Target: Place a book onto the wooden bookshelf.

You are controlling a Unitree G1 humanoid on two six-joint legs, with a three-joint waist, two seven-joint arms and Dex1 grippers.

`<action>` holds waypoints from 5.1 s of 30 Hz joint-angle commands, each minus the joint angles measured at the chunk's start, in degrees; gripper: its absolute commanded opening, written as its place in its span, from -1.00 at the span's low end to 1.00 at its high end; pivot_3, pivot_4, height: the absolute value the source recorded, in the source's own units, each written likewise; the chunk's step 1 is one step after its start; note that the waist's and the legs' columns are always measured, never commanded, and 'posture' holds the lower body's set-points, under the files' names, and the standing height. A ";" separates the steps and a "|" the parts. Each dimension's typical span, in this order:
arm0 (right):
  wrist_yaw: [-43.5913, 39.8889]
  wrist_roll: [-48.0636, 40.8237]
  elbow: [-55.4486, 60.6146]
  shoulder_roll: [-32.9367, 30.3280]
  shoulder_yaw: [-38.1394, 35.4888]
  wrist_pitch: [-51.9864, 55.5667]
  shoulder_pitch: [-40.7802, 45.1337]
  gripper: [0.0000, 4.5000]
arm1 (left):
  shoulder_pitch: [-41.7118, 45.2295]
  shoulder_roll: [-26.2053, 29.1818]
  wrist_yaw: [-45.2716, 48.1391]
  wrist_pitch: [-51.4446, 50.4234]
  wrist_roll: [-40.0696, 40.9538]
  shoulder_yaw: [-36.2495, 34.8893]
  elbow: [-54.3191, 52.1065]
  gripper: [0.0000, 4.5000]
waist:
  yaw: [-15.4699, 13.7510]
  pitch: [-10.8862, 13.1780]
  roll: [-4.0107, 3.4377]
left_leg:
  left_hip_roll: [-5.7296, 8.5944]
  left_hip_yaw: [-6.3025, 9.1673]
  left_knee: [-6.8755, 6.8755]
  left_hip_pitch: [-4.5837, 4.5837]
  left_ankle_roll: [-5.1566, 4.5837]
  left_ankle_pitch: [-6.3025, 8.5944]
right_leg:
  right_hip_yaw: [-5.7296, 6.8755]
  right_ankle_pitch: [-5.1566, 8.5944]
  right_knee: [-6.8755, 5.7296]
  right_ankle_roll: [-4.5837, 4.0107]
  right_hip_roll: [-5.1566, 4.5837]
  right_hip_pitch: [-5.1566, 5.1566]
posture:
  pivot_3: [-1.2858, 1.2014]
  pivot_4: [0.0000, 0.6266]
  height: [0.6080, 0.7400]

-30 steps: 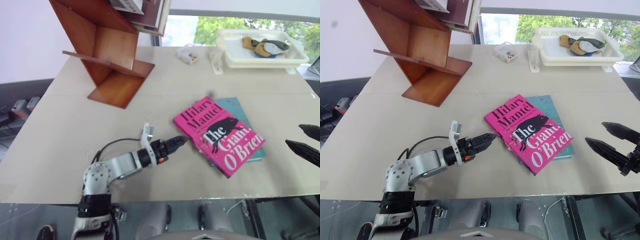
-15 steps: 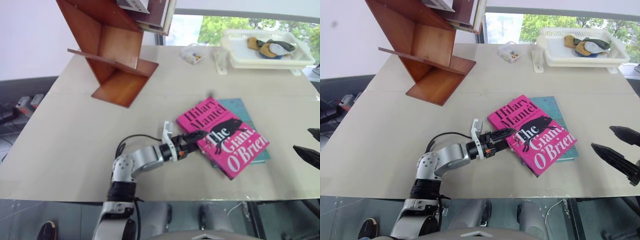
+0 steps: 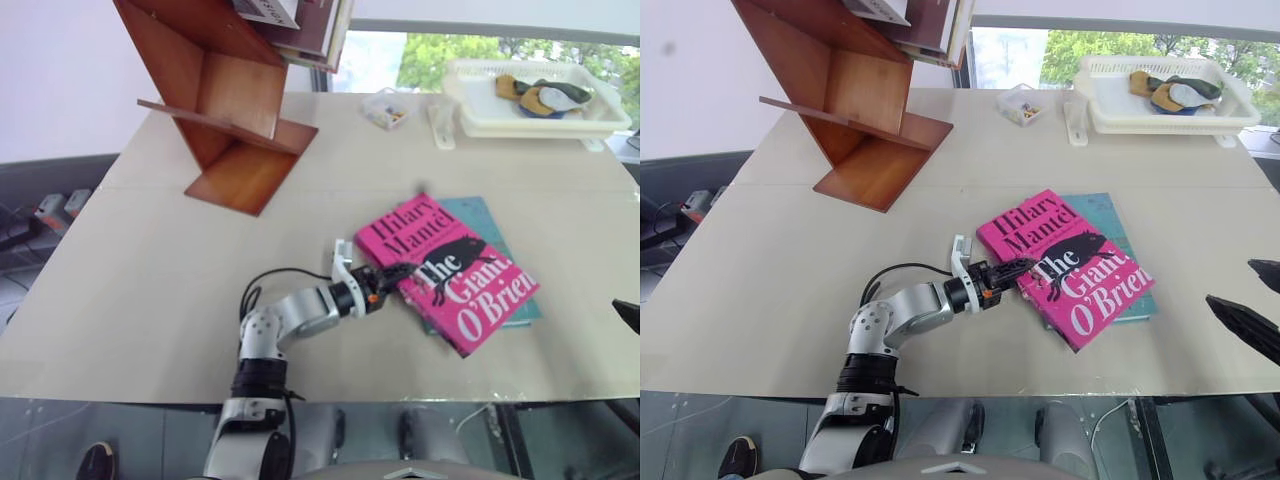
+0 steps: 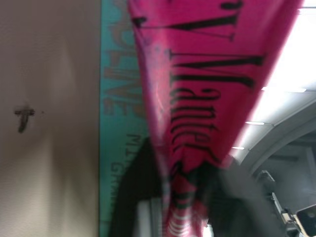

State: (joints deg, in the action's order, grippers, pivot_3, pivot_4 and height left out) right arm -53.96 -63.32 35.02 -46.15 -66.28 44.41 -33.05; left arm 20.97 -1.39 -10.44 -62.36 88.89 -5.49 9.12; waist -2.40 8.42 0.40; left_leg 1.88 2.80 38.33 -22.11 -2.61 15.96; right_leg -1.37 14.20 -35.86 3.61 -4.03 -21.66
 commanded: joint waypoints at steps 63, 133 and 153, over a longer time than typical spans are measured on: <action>-12.50 8.93 -16.15 -8.06 21.83 -4.89 20.79 1.00 | 42.96 49.69 51.31 101.29 -110.36 14.72 11.59 -0.99 | 1.64 0.03 0.46 | 0.18 0.09 0.12 -1.51 0.13 -0.25 | 0.20 -0.41 -0.12 0.62 0.30 -1.54 | 0.03 -0.52 1.00; -20.72 8.89 -30.59 -7.25 33.04 -10.05 43.42 1.00 | 38.84 68.70 57.77 71.74 -126.04 15.37 11.59 0.99 | 3.17 0.31 0.49 | -0.03 -0.18 0.75 -0.63 -0.15 -0.10 | -0.12 -0.39 -1.12 0.63 0.53 -0.97 | 0.03 -0.52 1.00; -21.04 1.30 -32.38 -6.77 30.24 -6.93 46.04 1.00 | 37.31 71.80 58.63 69.67 -125.32 14.48 11.52 0.99 | 2.96 0.31 0.49 | 0.01 -0.19 0.75 -0.68 -0.17 -0.09 | -0.12 -0.39 -1.03 0.62 0.47 -0.96 | 0.03 -0.52 1.00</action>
State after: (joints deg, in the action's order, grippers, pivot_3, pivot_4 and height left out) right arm -74.51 -60.92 2.41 -52.42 -33.81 37.45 12.32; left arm 58.03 68.62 48.66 7.87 -36.84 11.69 21.04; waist 0.56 8.73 0.89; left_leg 1.88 2.62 39.07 -22.79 -2.78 15.88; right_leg -1.49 13.80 -36.89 4.23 -3.56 -22.62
